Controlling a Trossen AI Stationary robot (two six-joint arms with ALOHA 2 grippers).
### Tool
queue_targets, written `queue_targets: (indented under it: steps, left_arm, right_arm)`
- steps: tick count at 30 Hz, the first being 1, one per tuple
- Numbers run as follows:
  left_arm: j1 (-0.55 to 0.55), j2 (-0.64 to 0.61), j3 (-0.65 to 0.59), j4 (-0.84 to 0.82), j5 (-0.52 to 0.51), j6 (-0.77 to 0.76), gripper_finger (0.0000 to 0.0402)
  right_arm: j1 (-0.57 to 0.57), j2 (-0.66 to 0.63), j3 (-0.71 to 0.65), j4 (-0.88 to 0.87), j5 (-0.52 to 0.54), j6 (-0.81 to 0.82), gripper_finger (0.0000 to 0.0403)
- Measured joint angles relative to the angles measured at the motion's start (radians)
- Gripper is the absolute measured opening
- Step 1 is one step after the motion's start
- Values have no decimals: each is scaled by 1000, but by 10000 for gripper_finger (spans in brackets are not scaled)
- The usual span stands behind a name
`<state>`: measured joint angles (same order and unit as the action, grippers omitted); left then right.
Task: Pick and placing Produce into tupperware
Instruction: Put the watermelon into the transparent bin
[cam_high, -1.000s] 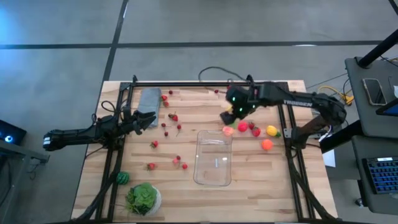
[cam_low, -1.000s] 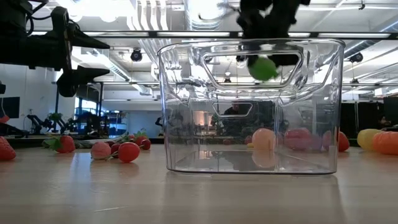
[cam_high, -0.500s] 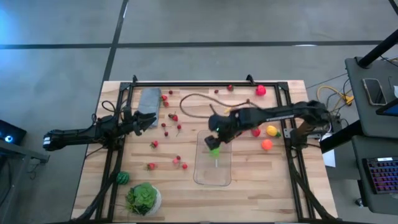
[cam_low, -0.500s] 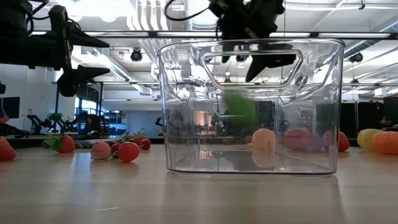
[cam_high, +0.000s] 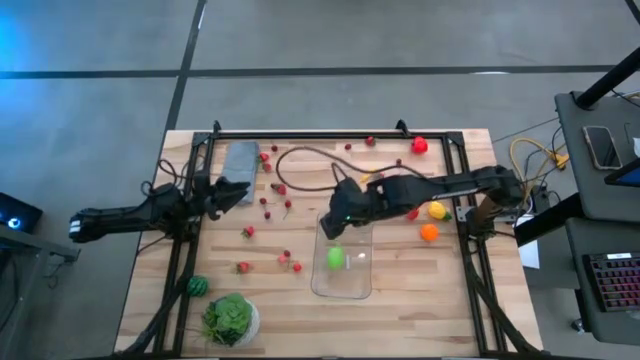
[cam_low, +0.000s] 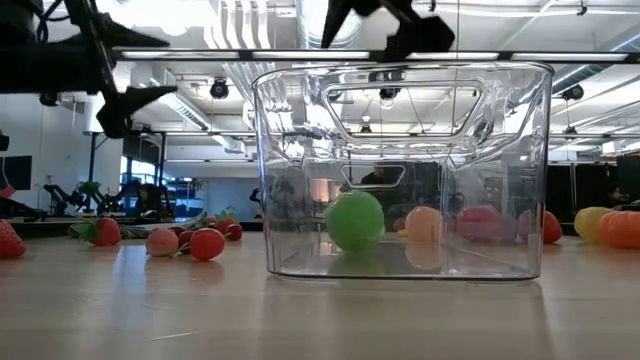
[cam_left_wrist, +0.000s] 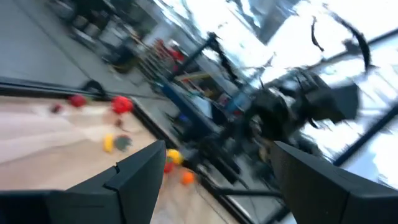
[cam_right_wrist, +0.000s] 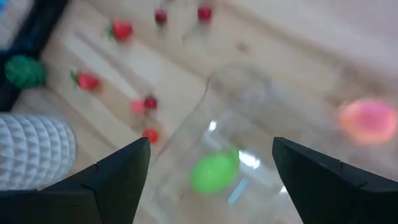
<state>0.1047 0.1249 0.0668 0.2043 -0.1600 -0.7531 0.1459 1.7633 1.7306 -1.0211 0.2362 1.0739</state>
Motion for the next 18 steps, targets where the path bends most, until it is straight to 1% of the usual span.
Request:
queue_targets:
  steps: [2, 5, 8, 12, 14, 18]
  left_arm:
    - [0, 14, 45, -65, 50, 8, 271]
    - [0, 53, 145, -259, 127, 44, 256]
    - [0, 122, 282, -449, 230, 94, 244]
    - [-1, 260, 489, -711, 370, 137, 237]
    - [-1, 334, 597, -894, 415, 189, 237]
    - [-3, 496, 787, -1328, 423, 340, 237]
  right_arm:
    - [3, -8, 44, -41, 27, -31, 331]
    - [11, -12, 98, -102, 54, -58, 330]
    - [24, -13, 146, -178, 82, -79, 330]
    - [53, -17, 184, -309, 102, -89, 331]
    - [72, -16, 192, -374, 106, -89, 331]
    - [111, -19, 185, -441, 107, -83, 331]
